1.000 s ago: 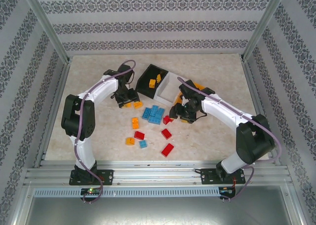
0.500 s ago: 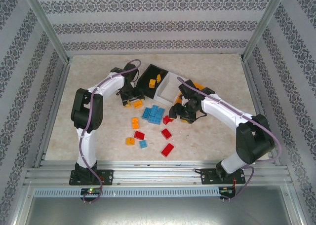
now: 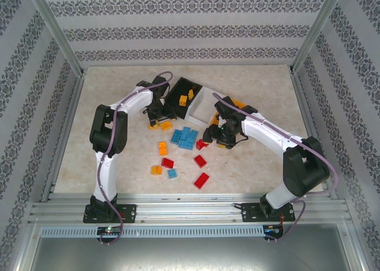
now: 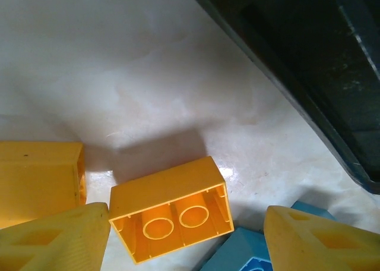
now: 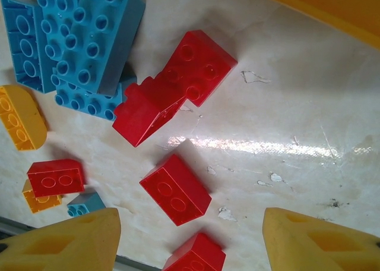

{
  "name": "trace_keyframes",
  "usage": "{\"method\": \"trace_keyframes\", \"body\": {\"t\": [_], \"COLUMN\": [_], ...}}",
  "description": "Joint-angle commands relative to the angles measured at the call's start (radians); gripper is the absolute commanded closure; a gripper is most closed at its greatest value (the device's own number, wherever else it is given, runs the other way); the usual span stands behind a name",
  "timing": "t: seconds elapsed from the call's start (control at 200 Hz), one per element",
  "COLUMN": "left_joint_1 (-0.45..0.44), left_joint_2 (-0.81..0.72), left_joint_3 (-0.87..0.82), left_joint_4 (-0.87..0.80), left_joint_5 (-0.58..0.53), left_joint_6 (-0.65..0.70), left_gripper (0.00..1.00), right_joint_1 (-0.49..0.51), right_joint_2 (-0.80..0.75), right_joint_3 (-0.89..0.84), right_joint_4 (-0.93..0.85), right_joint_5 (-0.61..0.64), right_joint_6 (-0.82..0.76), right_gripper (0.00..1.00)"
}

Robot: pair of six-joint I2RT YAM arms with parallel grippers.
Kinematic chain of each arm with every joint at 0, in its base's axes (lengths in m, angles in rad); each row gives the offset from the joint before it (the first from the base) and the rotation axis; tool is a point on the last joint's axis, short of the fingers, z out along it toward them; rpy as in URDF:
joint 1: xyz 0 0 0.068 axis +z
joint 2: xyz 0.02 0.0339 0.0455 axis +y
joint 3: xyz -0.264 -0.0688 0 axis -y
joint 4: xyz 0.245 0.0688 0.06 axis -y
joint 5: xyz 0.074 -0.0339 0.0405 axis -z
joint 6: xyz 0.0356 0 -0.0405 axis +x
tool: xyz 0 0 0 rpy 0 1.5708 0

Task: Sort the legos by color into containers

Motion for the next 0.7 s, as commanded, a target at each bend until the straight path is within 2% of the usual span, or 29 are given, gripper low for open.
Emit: {"method": "trace_keyframes", "body": {"t": [0.0,0.694], "left_joint_1": [-0.008,-0.012], "left_joint_2": [0.038,0.066], "left_joint_3": [0.024,0.003], "left_joint_4": [-0.031,-0.047], "left_joint_5": [0.006,-0.004], "left_joint_6": [0.026,0.038], "left_gripper": [0.31,0.34], "right_joint_1": [0.011,0.012], "right_joint_2": [0.013,0.016], "right_joint_3": [0.018,0.016], "right_joint_4": [-0.012,-0.014], "right_joint_5": [0.009,0.01], "right_joint_6": [0.014,0.01], "right_gripper": [0.35,0.35]}}
